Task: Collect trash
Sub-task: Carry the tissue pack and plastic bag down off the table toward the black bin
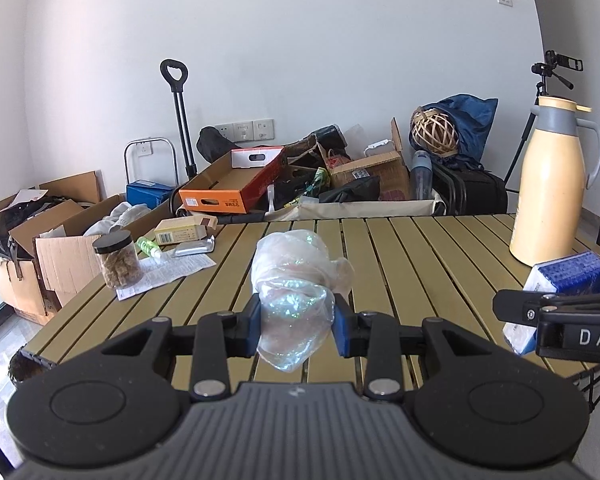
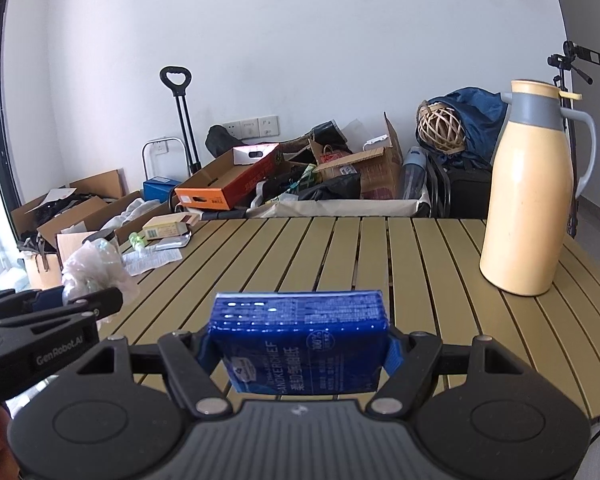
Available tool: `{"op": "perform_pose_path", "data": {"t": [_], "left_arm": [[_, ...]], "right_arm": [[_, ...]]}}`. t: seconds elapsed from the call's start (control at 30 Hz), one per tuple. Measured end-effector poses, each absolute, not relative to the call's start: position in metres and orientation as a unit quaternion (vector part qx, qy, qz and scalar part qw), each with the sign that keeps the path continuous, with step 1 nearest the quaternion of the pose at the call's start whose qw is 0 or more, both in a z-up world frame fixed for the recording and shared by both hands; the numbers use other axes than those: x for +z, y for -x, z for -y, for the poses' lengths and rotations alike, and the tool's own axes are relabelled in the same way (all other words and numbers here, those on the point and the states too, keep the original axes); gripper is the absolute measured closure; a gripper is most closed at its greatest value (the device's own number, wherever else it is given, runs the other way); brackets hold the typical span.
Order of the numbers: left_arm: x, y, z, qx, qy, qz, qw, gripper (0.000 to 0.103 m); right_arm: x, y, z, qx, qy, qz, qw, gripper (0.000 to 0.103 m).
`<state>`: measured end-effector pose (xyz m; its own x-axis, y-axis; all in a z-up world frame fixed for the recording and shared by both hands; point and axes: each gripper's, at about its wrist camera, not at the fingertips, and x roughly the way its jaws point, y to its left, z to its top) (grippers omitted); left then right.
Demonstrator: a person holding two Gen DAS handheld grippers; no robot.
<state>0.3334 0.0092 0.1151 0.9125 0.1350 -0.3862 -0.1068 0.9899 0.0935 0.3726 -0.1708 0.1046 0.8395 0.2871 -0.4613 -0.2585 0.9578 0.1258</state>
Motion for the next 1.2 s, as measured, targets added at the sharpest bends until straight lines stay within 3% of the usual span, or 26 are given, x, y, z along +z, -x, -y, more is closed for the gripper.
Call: {"op": "perform_pose_path", "data": {"t": [0.67,1.2], "left_arm": [[0.045,-0.249,-0.003,0.034,-0.026,-0.228,0.973,0.068],[-0.021,-0.233,0.002,0.010,-0.006,-0.288,0.958,0.068]], "right_arm": [[0.029,-0.293,0.179,0.155,-0.018,-0.283,0.946,0.030],[-0.052,-0.268,0.189,0.159,-0.012,-0.353,0.922,0.030]]}}
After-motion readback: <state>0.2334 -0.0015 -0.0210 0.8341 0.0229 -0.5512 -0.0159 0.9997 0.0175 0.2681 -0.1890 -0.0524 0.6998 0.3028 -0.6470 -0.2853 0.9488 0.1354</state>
